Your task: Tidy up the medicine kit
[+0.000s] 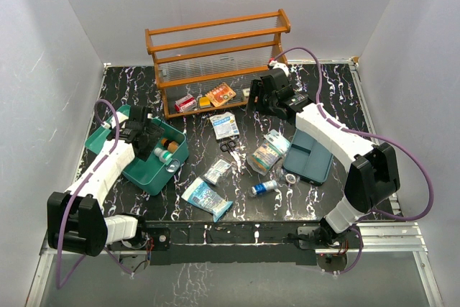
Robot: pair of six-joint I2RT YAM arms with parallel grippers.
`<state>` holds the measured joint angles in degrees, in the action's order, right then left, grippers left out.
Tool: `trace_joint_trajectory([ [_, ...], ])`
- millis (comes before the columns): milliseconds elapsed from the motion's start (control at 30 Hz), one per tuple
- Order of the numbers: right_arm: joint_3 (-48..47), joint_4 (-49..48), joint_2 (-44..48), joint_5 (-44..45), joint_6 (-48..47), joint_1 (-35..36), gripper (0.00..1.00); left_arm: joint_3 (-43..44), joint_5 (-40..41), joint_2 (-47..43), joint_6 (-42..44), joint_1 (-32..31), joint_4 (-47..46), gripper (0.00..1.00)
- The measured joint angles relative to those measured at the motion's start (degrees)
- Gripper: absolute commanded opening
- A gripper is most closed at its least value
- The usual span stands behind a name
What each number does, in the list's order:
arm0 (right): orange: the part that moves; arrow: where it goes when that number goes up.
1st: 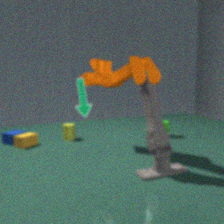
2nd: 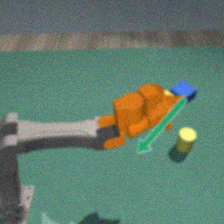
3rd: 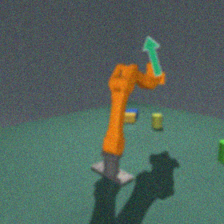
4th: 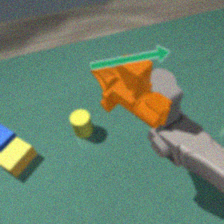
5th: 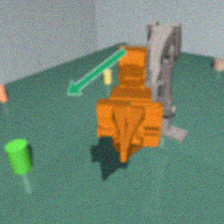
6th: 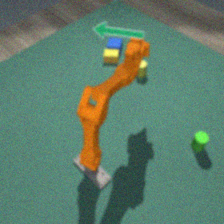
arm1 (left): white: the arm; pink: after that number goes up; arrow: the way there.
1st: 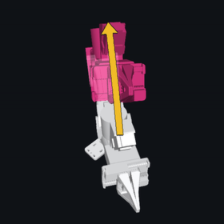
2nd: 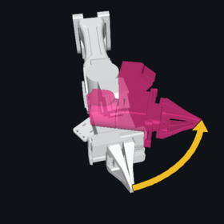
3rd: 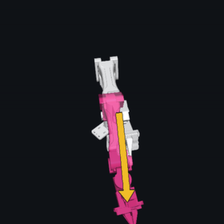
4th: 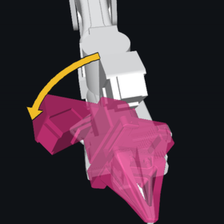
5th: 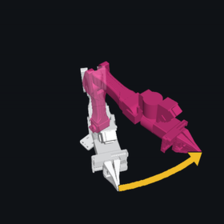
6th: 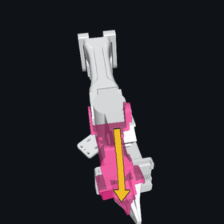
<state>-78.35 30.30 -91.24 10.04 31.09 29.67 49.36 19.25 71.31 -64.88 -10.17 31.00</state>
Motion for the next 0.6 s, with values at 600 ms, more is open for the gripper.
trace_joint_trajectory([
  [600, 2.27, 3.65, 0.24, 2.47, 6.97, -0.81, 0.66, 6.91, -4.76, 0.98, 19.06, 0.22, -5.55, 0.85],
])
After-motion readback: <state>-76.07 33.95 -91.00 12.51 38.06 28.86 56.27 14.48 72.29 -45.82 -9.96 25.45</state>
